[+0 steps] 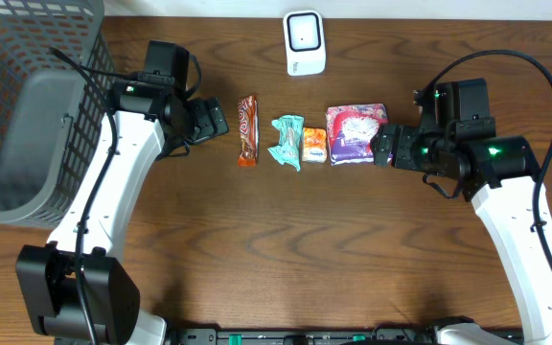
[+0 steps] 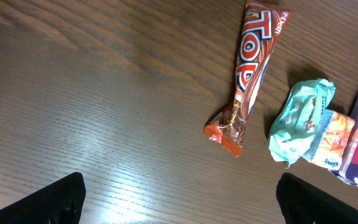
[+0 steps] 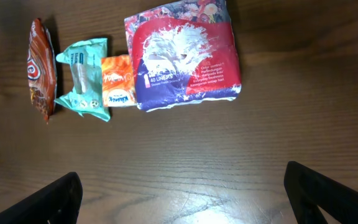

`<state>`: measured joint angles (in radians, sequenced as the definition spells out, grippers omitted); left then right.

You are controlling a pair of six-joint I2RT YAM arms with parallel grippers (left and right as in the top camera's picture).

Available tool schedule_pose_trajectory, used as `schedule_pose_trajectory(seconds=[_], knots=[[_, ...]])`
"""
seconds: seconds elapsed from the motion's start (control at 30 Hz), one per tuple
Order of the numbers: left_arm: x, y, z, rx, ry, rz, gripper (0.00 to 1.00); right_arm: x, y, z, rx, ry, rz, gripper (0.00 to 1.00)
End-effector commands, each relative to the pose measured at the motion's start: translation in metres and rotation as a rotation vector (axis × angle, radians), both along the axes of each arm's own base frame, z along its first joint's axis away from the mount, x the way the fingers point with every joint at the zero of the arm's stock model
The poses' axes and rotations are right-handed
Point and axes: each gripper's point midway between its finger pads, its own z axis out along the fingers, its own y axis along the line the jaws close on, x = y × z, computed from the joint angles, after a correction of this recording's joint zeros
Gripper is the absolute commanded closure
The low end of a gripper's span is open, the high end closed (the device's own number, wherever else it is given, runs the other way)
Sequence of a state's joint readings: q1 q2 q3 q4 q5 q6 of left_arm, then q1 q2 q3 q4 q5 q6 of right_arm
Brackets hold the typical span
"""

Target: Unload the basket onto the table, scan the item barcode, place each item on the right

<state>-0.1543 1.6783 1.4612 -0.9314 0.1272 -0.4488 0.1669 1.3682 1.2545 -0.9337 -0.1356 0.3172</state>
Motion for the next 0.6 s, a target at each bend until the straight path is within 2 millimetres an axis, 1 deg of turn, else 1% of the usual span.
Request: schedule_pose_trajectory(seconds=[0.0, 0.3, 0.43, 0.57], knots=[[0.002, 0.002, 0.002, 0.010, -0.008, 0.006, 0.02, -0.001, 0.002, -0.007, -0.008, 0.017, 0.023, 0.01], [0.002, 0.002, 0.002, 0.010, -0.008, 0.006, 0.02, -0.005, 0.008, -0.007, 0.025, 0.031, 0.042, 0.01], [0.002, 0.002, 0.002, 0.010, -0.008, 0.007, 0.02, -0.006, 0.015, -0.006, 0.059, 0.036, 0.061, 0.01], [0.002, 0.002, 0.002, 0.010, -0.008, 0.006, 0.02, -0.006, 0.015, -0.005, 0.059, 0.035, 0.061, 0.01]])
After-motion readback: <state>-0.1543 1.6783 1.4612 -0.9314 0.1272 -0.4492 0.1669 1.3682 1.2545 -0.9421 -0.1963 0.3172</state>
